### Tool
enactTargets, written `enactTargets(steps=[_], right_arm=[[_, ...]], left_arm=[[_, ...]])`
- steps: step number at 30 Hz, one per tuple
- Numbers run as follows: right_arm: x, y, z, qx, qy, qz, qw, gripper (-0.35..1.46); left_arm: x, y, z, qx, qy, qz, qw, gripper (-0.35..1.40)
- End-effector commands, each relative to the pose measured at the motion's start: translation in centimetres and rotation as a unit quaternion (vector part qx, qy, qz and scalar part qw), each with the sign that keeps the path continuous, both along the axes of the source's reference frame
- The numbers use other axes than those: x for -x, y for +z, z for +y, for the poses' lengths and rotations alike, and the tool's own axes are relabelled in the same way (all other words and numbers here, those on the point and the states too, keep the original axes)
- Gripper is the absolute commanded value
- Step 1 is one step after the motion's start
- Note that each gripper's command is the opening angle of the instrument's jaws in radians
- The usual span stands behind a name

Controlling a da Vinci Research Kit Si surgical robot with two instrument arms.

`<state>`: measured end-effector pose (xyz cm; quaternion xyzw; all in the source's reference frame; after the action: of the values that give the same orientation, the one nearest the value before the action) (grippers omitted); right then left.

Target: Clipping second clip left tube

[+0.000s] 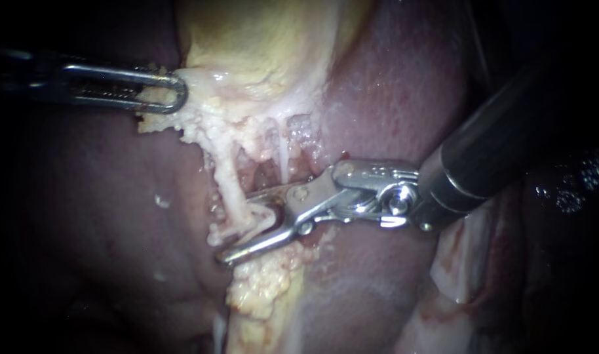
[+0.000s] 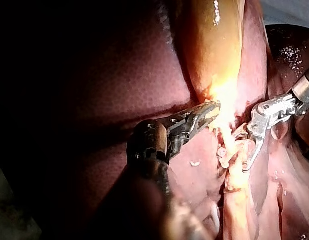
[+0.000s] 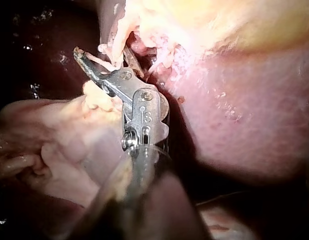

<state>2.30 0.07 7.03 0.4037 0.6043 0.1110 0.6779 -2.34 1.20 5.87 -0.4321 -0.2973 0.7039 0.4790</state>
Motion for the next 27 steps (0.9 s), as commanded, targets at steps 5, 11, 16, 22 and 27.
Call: enactTargets(steps=[5,11,16,22,27], right_arm=[[-0.04,-0.18,-0.13,-0.002,-0.005,0.008,1.0,0.46],[-0.05,-0.35,-0.27,-0.002,-0.018,0.016,0.9997,0.44],[-0.05,-0.42,-0.31,-0.002,-0.022,0.018,0.9996,0.38],[-0.01,-0.45,-0.32,-0.002,-0.023,0.019,0.9995,0.13],[0.01,-0.48,-0.35,-0.008,-0.025,0.018,0.9995,-0.13]], left_arm=[[0.0,0.0,0.0,0.0,0.0,0.0,1.0,-0.35],[-0.01,0.0,0.0,0.0,0.0,0.0,1.0,-0.35],[-0.01,0.0,0.0,0.0,0.0,0.0,1.0,-0.35],[-0.01,0.0,0.0,0.0,0.0,0.0,1.0,-0.35],[-0.01,0.0,0.0,0.0,0.0,0.0,1.0,-0.35]])
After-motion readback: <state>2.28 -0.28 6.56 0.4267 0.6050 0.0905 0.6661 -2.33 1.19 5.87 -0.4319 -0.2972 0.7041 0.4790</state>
